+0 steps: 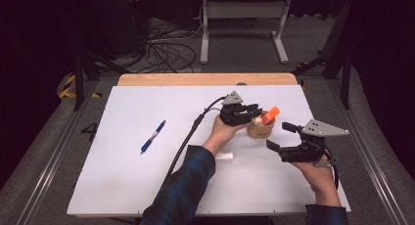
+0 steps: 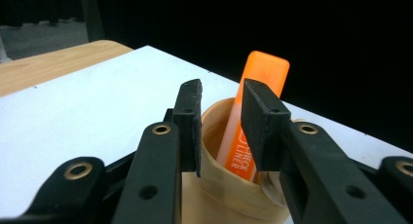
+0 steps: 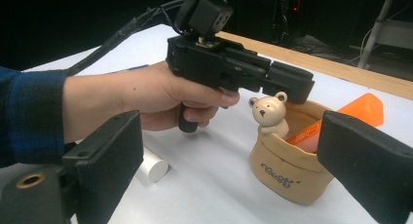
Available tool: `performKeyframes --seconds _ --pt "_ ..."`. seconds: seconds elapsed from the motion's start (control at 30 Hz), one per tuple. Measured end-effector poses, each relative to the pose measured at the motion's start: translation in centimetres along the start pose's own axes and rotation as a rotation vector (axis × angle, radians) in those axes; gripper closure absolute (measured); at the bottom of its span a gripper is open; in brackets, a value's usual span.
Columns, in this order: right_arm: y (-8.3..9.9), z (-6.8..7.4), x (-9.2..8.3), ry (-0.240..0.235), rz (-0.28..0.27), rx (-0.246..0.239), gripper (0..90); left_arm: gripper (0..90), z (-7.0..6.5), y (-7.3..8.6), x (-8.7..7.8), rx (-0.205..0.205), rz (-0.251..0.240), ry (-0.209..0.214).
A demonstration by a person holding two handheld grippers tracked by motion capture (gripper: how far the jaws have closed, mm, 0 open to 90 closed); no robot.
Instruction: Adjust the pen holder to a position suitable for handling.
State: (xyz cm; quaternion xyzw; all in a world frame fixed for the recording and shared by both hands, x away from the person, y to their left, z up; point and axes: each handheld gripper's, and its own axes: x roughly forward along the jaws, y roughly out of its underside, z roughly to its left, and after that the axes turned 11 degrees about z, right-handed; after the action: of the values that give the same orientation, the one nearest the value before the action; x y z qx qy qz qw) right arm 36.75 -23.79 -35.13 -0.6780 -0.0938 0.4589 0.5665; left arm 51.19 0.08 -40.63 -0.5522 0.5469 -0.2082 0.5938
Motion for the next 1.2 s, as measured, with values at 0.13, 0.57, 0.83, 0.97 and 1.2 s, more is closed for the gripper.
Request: performKeyframes --seconds 0.13,0.57,0.83,0.97,1.2 --pt "0.0 0.0 0.0 0.003 0.000 0.000 10.5 54.4 0.0 -0.3 -0.8 -0.014 0.008 -0.014" --pt "-0.1 0.3 0.4 0.007 0.003 -0.018 10.0 20.8 -1.2 -0.4 -4.1 0.076 0.072 -0.064" --pt "-0.1 0.5 0.7 0.012 0.005 -0.032 9.0 12.9 -2.1 0.1 -6.6 0.135 0.094 -0.100" --pt "-0.1 0.6 0.8 0.009 0.006 -0.036 9.2 12.1 -2.5 0.6 -7.9 0.162 0.106 -0.103" --pt "-0.1 0.8 1.0 0.004 0.008 -0.043 9.3 9.4 -3.0 1.8 -9.9 0.198 0.135 -0.097"
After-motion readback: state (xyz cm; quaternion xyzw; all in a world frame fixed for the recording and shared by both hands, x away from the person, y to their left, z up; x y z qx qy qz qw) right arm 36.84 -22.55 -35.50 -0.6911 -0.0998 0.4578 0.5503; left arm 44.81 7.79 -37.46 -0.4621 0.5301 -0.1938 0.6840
